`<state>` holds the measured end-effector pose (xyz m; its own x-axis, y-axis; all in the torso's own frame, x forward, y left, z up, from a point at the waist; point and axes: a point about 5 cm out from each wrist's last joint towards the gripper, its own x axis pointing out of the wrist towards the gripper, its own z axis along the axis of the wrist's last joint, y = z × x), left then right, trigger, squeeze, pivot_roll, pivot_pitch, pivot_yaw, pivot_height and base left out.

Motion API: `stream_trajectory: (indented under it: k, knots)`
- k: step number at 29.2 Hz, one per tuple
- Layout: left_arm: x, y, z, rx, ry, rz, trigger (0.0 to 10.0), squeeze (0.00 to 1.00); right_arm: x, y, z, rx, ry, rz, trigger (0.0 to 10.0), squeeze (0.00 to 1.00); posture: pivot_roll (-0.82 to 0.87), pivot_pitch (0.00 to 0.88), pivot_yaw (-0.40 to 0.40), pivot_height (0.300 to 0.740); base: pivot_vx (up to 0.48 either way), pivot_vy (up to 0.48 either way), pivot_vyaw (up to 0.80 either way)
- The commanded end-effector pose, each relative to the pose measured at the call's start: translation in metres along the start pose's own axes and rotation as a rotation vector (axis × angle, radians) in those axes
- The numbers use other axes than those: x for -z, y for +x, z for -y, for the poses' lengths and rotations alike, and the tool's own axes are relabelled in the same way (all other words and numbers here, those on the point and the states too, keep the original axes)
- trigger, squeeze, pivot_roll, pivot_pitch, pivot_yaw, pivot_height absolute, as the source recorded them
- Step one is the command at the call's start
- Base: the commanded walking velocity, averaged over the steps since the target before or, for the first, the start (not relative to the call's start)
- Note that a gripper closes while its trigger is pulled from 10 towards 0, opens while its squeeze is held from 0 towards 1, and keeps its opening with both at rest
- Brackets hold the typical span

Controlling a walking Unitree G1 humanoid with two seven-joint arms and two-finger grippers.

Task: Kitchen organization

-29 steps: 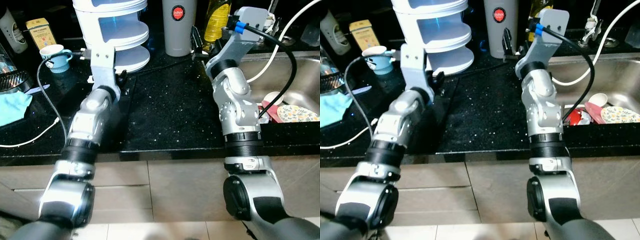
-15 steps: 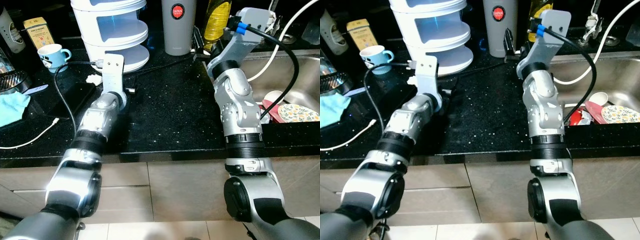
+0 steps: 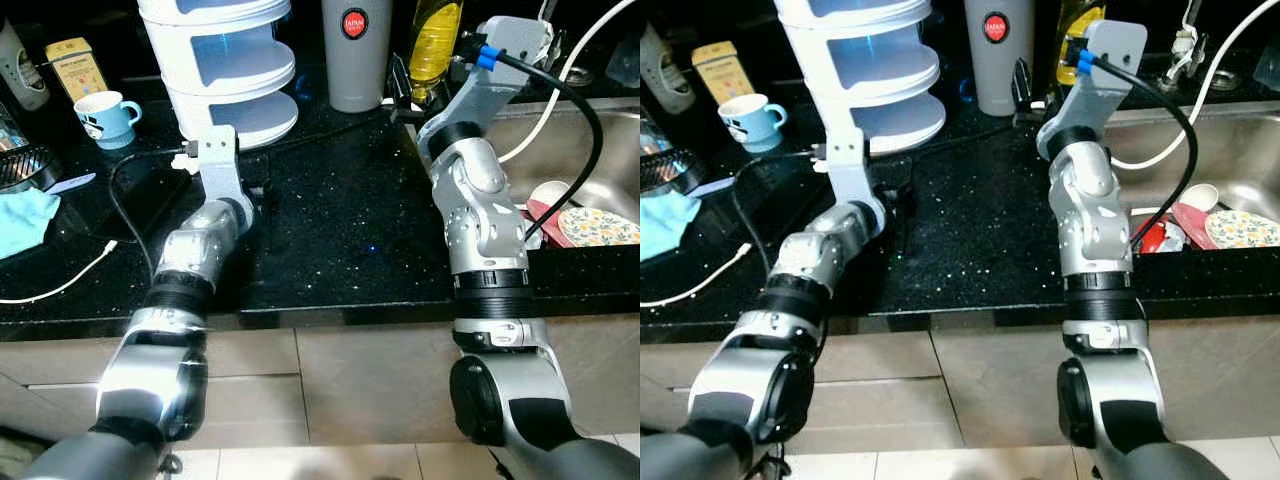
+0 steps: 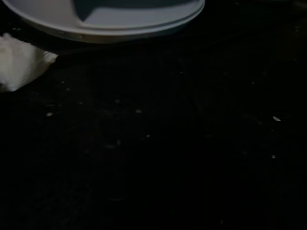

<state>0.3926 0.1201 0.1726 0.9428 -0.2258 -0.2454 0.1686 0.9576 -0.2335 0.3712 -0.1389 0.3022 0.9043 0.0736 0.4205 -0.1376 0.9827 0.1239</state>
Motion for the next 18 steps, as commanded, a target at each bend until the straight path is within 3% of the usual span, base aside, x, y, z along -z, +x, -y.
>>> stream_trajectory:
  k: [1, 7, 16, 18]
  knots:
    - [0.053, -0.002, -0.006, -0.038, -0.041, -0.207, 0.0, 0.0, 0.0, -0.002, -0.003, -0.012, 0.001, -0.003, 10.0, 0.0, 0.01, 0.0, 0.078, 0.74, 0.0, 0.0, 0.0]
    - [0.065, -0.006, -0.018, -0.107, 0.089, -0.239, 0.0, 0.0, 0.0, -0.001, -0.004, -0.011, 0.007, -0.007, 10.0, 0.0, 0.02, 0.0, 0.074, 0.74, 0.0, 0.0, 0.0]
    - [0.066, -0.011, -0.025, -0.134, 0.107, -0.228, 0.0, 0.0, 0.0, 0.0, -0.005, -0.014, 0.014, -0.01, 10.0, 0.0, 0.02, 0.0, 0.068, 0.74, 0.0, 0.0, 0.0]
    - [0.057, -0.012, -0.026, -0.151, 0.143, -0.181, 0.0, 0.0, 0.0, 0.0, -0.005, -0.016, 0.015, -0.011, 10.0, 0.0, 0.02, 0.0, 0.067, 0.74, 0.0, 0.0, 0.0]
